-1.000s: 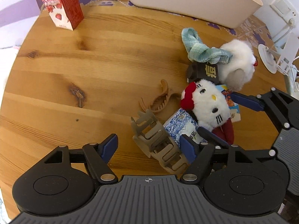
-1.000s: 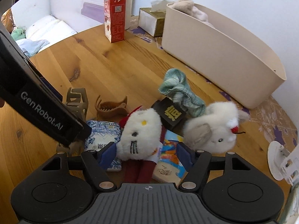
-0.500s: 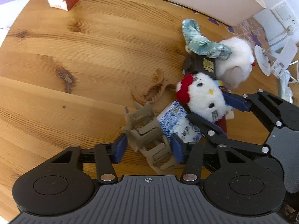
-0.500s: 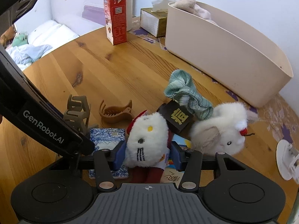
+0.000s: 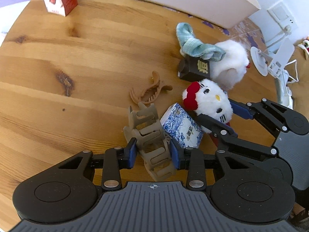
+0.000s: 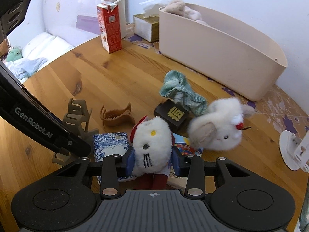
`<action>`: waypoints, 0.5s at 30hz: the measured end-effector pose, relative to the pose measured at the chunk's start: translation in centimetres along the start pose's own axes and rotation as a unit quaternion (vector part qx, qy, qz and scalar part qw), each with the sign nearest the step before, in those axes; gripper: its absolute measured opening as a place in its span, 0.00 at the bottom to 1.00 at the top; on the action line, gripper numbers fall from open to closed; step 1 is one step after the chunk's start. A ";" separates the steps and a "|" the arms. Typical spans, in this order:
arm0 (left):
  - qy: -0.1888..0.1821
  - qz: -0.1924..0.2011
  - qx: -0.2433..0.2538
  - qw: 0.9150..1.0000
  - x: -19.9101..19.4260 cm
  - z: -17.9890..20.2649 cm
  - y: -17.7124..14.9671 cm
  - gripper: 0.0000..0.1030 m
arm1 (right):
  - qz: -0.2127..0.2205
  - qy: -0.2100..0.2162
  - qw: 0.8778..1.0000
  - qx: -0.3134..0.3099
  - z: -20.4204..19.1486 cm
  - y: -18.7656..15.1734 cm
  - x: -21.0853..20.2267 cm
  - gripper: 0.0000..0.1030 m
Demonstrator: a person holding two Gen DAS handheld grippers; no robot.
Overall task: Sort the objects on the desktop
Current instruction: 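Grasp the tan claw clip with the left tool while the right tool grasps the white cat plush, then carry the clip and cat plush to the basket and open both tools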
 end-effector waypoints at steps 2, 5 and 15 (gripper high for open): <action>0.002 0.006 0.009 1.000 -0.5 0.1 0.1 0.35 | 0.006 -0.003 1.000 0.003 0.1 0.1 -0.5 0.36; 0.005 0.017 0.024 1.000 -1.3 0.2 0.3 0.35 | 0.015 -0.006 1.000 0.009 0.2 0.4 -1.2 0.36; 0.011 0.062 0.066 0.996 -3.8 0.4 1.5 0.35 | 0.052 -0.012 0.998 0.025 0.9 1.8 -4.3 0.36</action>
Point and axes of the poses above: each gripper's, at about its wrist camera, not at the fingertips, and x roughly the way its jaws point, z to its right, y to its top, the point moved 10 cm from there along x, roughly the way its jaws point, and after that the axes turned 1 degree about y, right-handed, at the moved point
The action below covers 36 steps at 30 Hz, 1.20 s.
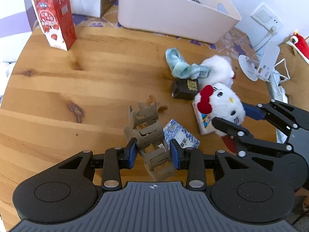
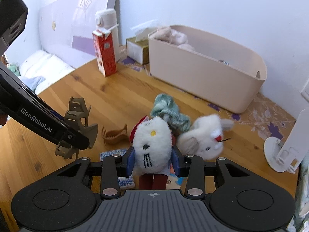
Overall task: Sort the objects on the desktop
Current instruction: 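Carry the clip and cat plush to the basket and open both tools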
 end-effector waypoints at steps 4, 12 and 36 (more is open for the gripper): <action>0.000 0.017 0.011 1.000 -1.0 0.0 0.9 0.35 | 0.017 -0.010 1.000 0.007 0.9 1.0 -1.2 0.36; 0.013 0.076 0.053 0.996 -3.4 0.3 4.7 0.35 | 0.061 -0.041 0.997 0.032 3.7 3.3 -3.9 0.36; 0.040 0.229 0.145 0.962 -9.6 2.3 17.5 0.35 | 0.139 -0.123 0.982 0.033 11.8 12.2 -8.1 0.36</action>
Point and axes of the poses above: each gripper's, at about its wrist camera, not at the fingertips, and x roughly the way its jaws point, z to its right, y to its top, the point moved 10 cm from there along x, roughly the way its jaws point, and after that the axes turned 1 degree about y, right-handed, at the moved point
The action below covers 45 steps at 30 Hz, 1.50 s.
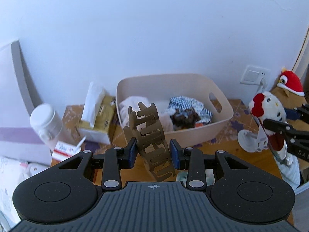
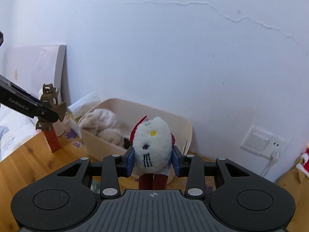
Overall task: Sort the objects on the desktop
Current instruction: 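Carry the clip and cat plush to the basket and open both tools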
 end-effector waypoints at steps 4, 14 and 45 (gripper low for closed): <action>-0.003 0.010 0.011 1.000 0.7 0.4 1.2 0.35 | 0.001 -0.007 1.000 -0.009 1.0 1.2 0.6 0.36; -0.014 0.034 0.027 0.999 2.7 1.5 5.0 0.36 | 0.005 -0.022 1.000 -0.005 3.5 3.5 3.3 0.36; 0.033 -0.031 0.007 0.999 17.1 0.8 5.7 0.36 | -0.076 0.007 0.996 0.038 0.6 1.4 19.1 0.36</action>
Point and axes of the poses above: each gripper's, at about its wrist camera, not at the fingertips, and x roughly the way its jaws point, z to its right, y to its top, the point moved 10 cm from there along x, roughly the way its jaws point, and after that the axes turned 1 degree about y, right-handed, at the moved point
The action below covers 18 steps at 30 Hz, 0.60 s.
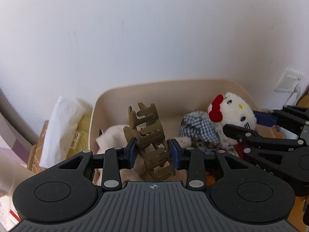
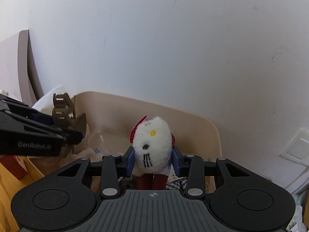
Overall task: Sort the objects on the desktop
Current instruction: 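Carry the clip and cat plush to the basket and open both tools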
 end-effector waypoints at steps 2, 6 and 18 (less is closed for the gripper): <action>0.002 -0.009 0.003 1.000 0.2 0.1 -0.7 0.36 | -0.008 0.000 1.000 -0.005 -0.3 -0.3 0.5 0.36; -0.002 -0.021 0.002 1.000 0.4 0.2 -1.2 0.37 | -0.028 0.004 1.000 -0.007 -0.9 -1.0 1.2 0.39; 0.008 0.003 0.006 1.000 -2.2 -0.7 0.4 0.74 | 0.010 -0.001 0.999 0.038 0.7 -0.2 -3.2 0.80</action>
Point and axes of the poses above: each gripper's, at about its wrist camera, not at the fingertips, and x roughly the way its jaws point, z to its right, y to its top, the point moved 10 cm from there along x, roughly the way its jaws point, and after that the axes turned 1 degree about y, right-handed, at the moved point
